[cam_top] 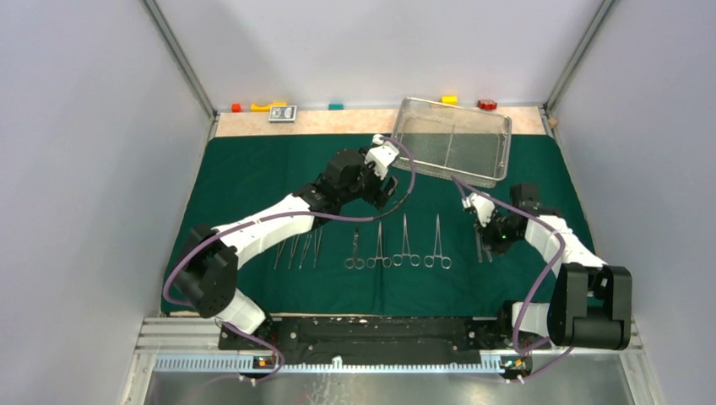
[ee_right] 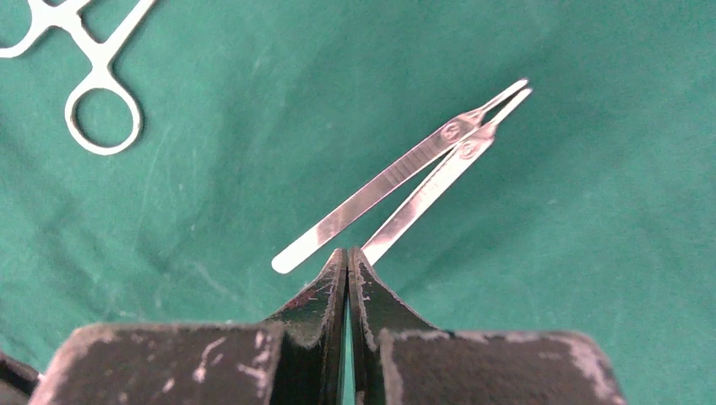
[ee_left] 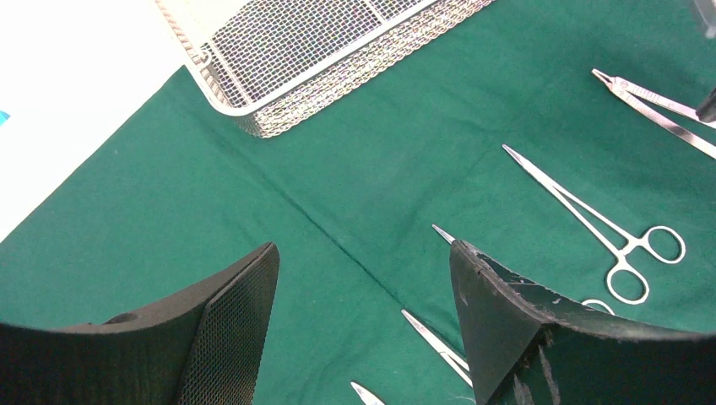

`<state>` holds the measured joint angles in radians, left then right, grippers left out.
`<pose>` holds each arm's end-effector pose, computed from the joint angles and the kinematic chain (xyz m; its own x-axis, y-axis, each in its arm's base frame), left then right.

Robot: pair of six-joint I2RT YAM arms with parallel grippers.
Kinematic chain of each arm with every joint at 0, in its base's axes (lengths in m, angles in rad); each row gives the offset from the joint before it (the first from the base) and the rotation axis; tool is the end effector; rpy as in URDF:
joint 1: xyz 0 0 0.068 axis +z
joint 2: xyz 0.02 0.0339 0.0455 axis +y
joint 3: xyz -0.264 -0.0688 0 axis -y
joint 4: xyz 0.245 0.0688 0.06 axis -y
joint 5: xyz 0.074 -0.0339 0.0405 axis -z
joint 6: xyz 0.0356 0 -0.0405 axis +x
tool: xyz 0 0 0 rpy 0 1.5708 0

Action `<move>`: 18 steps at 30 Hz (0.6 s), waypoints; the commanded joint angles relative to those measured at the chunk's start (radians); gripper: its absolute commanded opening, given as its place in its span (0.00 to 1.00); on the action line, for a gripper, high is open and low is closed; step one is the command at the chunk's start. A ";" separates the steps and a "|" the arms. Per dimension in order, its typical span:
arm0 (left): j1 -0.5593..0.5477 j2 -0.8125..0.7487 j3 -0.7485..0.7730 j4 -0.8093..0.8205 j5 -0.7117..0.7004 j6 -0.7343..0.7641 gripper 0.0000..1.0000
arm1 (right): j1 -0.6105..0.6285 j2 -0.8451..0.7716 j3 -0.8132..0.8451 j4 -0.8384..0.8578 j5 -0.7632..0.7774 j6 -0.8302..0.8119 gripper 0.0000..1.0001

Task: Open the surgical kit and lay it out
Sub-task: Adjust the medical item in the surgical kit.

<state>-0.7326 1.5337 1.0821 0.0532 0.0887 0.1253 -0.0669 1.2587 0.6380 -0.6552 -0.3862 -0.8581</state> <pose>0.2638 -0.2416 0.2819 -0.1953 0.3431 -0.9188 0.7572 0.6481 0.0811 0.2047 -0.0003 0.1687 -0.5885 -0.6630 -0.4627 -0.7533 0.6575 0.0158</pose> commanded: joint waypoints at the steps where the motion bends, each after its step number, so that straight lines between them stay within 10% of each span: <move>1: 0.007 -0.052 -0.011 0.050 0.005 -0.004 0.80 | 0.010 0.004 0.071 0.079 -0.032 0.097 0.00; 18: 0.012 -0.045 -0.007 0.053 0.005 -0.005 0.80 | 0.009 0.117 0.129 0.280 0.016 0.275 0.00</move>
<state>-0.7269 1.5204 1.0767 0.0540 0.0887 0.1257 -0.0669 1.3407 0.7048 -0.4431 -0.3721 -0.6285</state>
